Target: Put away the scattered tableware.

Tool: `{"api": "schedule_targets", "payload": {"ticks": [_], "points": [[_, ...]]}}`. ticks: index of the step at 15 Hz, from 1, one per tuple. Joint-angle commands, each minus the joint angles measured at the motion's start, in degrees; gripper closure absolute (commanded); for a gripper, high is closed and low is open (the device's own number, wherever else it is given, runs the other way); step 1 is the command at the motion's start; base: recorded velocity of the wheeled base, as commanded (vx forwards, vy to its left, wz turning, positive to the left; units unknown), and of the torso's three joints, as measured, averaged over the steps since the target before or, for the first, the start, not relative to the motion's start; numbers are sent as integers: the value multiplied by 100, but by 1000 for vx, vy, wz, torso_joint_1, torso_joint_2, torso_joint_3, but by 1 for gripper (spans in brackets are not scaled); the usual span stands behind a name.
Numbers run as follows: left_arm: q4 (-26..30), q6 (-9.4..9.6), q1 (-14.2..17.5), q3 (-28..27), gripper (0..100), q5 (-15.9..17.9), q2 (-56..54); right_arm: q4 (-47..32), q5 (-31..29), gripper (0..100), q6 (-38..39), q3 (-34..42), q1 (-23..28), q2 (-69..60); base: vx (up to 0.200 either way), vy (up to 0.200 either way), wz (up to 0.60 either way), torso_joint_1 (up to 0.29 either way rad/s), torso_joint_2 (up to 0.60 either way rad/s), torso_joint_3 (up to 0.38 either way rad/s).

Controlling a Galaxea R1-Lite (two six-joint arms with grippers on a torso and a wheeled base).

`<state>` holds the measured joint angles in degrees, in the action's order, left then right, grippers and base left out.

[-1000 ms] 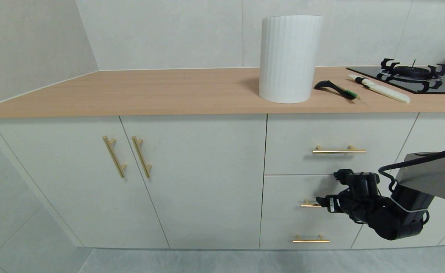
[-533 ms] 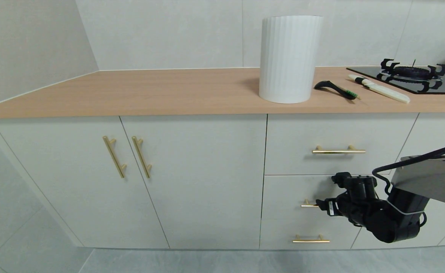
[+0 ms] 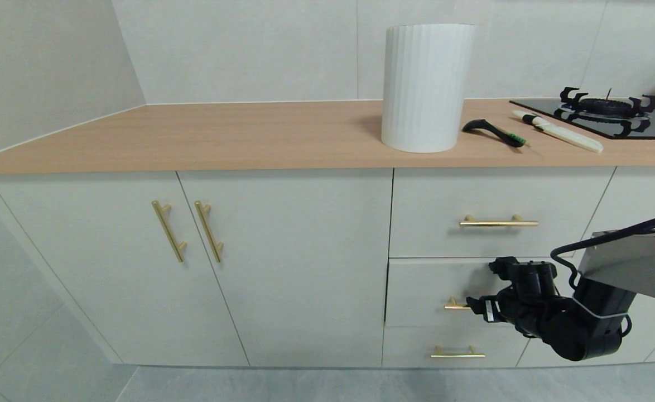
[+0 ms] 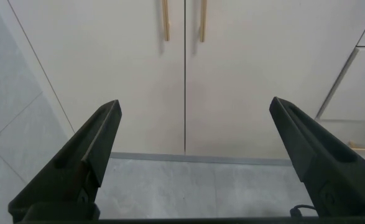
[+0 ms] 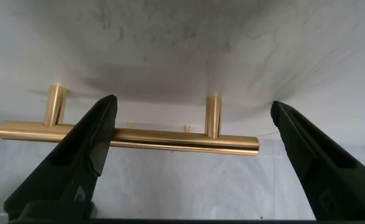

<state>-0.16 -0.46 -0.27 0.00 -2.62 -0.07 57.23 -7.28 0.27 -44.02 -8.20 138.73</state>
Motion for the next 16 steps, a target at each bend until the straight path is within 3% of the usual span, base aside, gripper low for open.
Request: {"api": "schedule_targets", "payload": {"ticks": [1,6,10,16], "points": [[-2,2,0,0,0,-2,7,-98,42,0,-9,280,-41,-355,0,0,0,0,0,0],[-2,2,0,0,0,-2,7,-1083,183,0,-9,860,-243,-1876,0,0,0,0,0,0],[-2,2,0,0,0,-2,7,-2331,183,0,-9,886,-445,-3598,0,0,0,0,0,0],[-2,2,0,0,0,-2,7,-2261,121,0,167,350,-691,-3221,0,0,0,0,0,0]]}}
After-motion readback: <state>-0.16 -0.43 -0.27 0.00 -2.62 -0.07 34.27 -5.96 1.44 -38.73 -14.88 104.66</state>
